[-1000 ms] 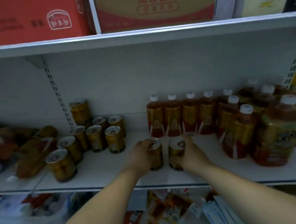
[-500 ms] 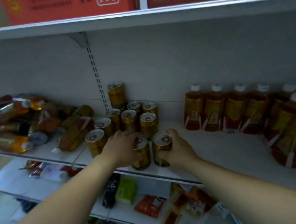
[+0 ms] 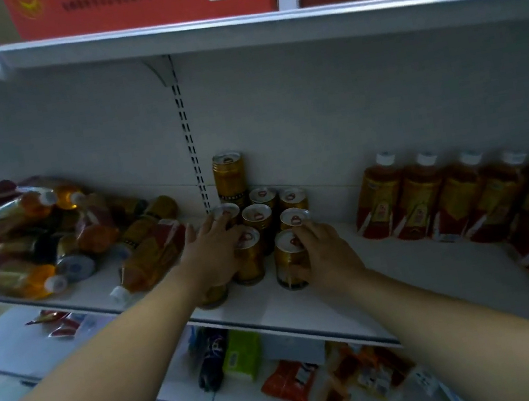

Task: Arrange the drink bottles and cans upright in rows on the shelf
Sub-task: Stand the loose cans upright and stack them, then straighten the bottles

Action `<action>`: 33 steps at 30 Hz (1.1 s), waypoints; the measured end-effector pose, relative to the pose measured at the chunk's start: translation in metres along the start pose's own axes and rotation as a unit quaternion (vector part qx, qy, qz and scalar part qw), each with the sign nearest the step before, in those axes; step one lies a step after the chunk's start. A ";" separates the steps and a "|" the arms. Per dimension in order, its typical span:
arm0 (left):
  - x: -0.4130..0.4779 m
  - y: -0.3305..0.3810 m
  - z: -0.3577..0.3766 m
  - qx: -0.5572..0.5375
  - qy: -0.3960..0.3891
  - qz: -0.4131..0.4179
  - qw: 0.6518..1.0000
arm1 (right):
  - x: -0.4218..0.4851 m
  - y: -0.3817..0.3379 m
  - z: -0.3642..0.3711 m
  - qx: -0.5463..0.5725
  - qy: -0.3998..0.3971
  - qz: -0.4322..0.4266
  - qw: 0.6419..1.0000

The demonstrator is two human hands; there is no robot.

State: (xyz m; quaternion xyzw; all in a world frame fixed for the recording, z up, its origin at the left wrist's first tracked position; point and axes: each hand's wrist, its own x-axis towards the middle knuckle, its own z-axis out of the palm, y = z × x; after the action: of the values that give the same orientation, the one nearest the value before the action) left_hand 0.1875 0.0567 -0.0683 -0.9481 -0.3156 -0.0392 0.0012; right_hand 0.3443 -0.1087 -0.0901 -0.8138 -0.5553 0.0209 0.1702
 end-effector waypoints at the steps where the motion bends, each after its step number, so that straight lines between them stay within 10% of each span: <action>1: 0.003 -0.005 0.002 -0.010 0.000 -0.002 1.000 | 0.002 -0.004 0.001 -0.001 0.000 0.016 1.000; 16: 0.003 -0.059 -0.002 -0.209 -0.151 0.043 0.965 | 0.028 -0.062 -0.005 -0.038 0.014 0.192 0.981; 23: -0.024 -0.142 -0.025 -0.186 0.010 0.002 0.983 | 0.076 -0.124 -0.024 -0.017 0.056 0.044 0.997; 33: -0.088 -0.268 -0.033 -0.090 0.026 -0.156 0.983 | 0.106 -0.234 0.026 -0.058 -0.077 -0.137 0.986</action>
State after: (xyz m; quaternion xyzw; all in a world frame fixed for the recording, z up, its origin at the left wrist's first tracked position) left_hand -0.0455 0.2179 -0.0480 -0.8820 -0.4549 -0.0915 -0.0821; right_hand 0.1688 0.0705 -0.0282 -0.7342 -0.6736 0.0281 0.0805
